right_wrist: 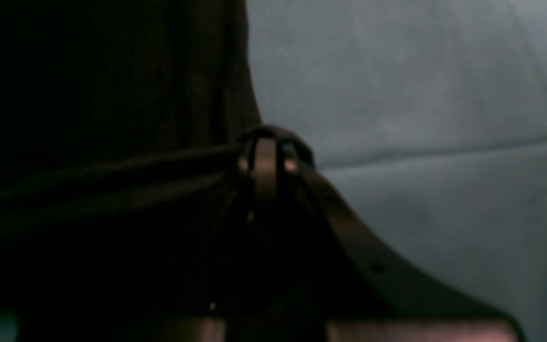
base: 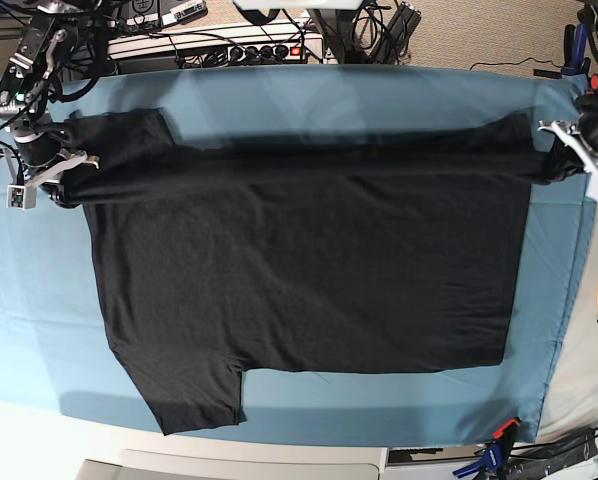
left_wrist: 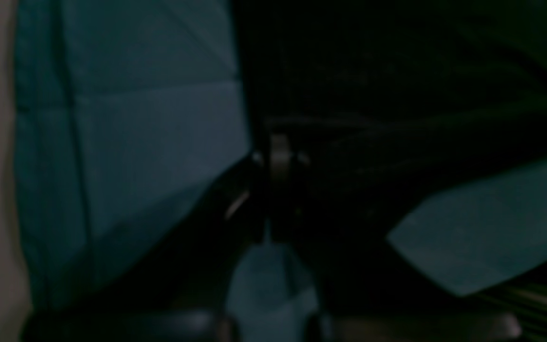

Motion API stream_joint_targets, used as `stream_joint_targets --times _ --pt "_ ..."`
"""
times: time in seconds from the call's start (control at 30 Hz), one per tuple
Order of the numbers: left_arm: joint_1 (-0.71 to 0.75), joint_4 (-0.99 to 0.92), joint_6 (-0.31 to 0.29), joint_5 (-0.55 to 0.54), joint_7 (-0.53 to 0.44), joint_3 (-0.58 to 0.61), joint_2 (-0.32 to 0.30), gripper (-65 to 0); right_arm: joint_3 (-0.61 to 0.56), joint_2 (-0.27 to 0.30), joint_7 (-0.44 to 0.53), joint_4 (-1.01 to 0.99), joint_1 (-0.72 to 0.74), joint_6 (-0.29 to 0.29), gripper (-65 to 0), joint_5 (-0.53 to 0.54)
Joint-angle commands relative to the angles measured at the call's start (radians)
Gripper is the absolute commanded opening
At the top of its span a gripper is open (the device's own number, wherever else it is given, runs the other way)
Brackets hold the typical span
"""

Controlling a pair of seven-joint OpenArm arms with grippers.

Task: Fold the T-shirt properly
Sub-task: 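Lower the held shoulder edge back onto the shirt body with both grippers, then smooth the folded edge and open both grippers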

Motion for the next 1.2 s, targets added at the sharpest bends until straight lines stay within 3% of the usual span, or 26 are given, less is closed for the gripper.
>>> stream_joint_targets --times 0.0,0.1,0.17,0.23,0.47,0.6,0.93,1.17 --pt "-0.018 0.013 -0.003 0.004 -0.034 0.011 -0.034 -65.0 0.008 0.022 0.027 -0.004 0.021 0.003 -65.0 0.010" --pt "-0.055 0.012 0.001 0.057 -0.055 0.068 -0.055 -65.0 0.008 0.022 0.023 -0.062 0.056 0.036 -65.0 0.043" --pt "-0.073 0.011 0.039 0.075 -0.058 0.095 -0.066 -65.0 0.007 0.022 0.013 -0.097 0.079 0.054 -65.0 0.060" --pt "-0.090 0.005 0.062 0.081 -0.064 0.109 -0.076 -65.0 -0.005 0.022 0.010 -0.126 0.098 0.057 -65.0 0.059" --pt "-0.142 -0.018 0.061 0.057 -0.064 0.109 -0.098 -65.0 -0.147 0.021 0.024 -0.156 0.126 0.056 -65.0 0.008" --pt "-0.159 -0.018 0.061 0.052 -0.064 0.109 -0.124 -65.0 -0.201 0.022 0.045 -0.156 0.145 0.043 -65.0 -0.061" --pt "-0.158 -0.019 0.061 0.011 -0.063 0.122 -0.150 -65.0 -0.200 0.022 0.074 -0.156 0.162 -0.035 -65.0 -0.128" --pt "-0.190 -0.019 0.062 0.050 -0.064 0.296 -0.198 -65.0 -0.200 0.022 0.074 -0.156 0.161 -0.035 -65.0 -0.128"
